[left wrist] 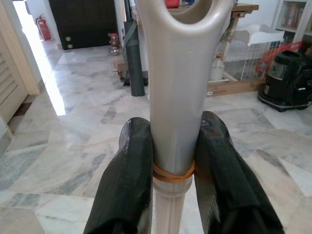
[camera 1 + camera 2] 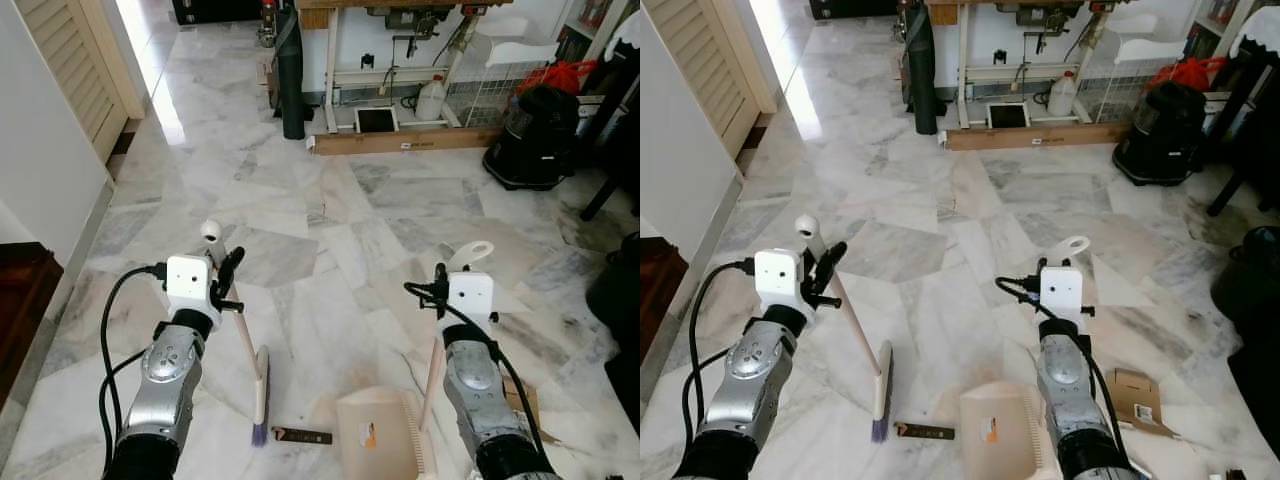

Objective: Sweep floor

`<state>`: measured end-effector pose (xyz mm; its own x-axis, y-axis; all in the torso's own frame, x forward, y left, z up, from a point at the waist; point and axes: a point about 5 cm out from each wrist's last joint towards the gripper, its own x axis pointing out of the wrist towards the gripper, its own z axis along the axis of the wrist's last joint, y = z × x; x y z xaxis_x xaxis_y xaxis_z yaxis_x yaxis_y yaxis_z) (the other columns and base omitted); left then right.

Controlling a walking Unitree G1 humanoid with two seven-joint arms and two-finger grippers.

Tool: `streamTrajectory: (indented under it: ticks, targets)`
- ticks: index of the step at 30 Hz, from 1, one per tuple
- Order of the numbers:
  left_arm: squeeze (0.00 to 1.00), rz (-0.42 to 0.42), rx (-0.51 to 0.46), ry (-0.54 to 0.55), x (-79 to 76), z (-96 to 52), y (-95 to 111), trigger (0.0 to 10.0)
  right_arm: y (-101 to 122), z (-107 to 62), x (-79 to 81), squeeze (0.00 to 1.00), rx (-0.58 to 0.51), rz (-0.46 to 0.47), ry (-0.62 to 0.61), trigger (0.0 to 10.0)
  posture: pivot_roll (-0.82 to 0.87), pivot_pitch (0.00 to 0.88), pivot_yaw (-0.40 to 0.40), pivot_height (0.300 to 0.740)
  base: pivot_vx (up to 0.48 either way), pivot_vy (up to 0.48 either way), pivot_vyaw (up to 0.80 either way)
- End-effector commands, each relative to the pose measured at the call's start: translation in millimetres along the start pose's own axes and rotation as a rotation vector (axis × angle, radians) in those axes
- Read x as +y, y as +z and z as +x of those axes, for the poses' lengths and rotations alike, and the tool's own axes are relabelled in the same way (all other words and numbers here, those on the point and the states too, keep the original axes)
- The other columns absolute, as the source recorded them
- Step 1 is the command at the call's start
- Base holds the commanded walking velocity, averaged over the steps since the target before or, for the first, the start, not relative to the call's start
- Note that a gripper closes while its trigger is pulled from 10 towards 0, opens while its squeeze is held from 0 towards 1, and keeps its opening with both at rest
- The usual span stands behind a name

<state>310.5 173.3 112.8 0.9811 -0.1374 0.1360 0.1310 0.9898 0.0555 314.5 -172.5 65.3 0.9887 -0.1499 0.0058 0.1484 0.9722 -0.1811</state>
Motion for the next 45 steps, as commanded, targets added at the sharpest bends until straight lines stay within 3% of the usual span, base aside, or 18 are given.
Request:
streamTrajectory:
  ticks: [1,6,9,26,31,38,45]
  targets:
    - [0.00,0.016,-0.016,0.004,3.5,0.4,3,10.0,11,6.3,5.0,0.00,-0.057,-0.002,0.016,10.0,-0.04,0.092,-0.004,0.740,0.000,0.000,0.00]
    - [0.00,0.013,-0.021,0.009,3.0,1.0,3,10.0,14,8.0,6.0,0.00,-0.098,0.003,-0.015,10.0,-0.04,0.091,-0.006,0.740,0.000,0.000,0.00]
    - [0.00,0.012,-0.024,0.012,3.4,0.7,3,10.0,2,4.4,9.7,0.00,-0.040,-0.002,-0.011,10.0,-0.03,0.091,-0.006,0.740,0.000,0.000,0.00]
    - [0.00,0.005,-0.016,-0.011,3.5,-0.3,1,10.0,-23,-6.8,9.4,0.00,0.056,-0.030,-0.005,10.0,-0.02,0.093,-0.006,0.740,0.000,0.000,0.00]
    - [0.00,0.006,-0.016,-0.015,3.4,-0.9,1,10.0,-23,-7.0,7.7,0.00,0.044,-0.025,-0.012,10.0,-0.02,0.094,-0.005,0.740,0.000,0.000,0.00]
    - [0.00,0.012,-0.035,-0.017,3.5,0.5,4,10.0,-6,4.7,-0.4,0.00,-0.034,0.011,-0.041,10.0,-0.02,0.094,-0.005,0.740,0.000,0.000,0.00]
    - [0.00,0.013,-0.040,-0.020,3.3,0.4,5,10.0,-8,5.3,-0.8,0.00,-0.014,0.006,-0.037,10.0,-0.01,0.090,-0.006,0.740,0.000,0.000,0.00]
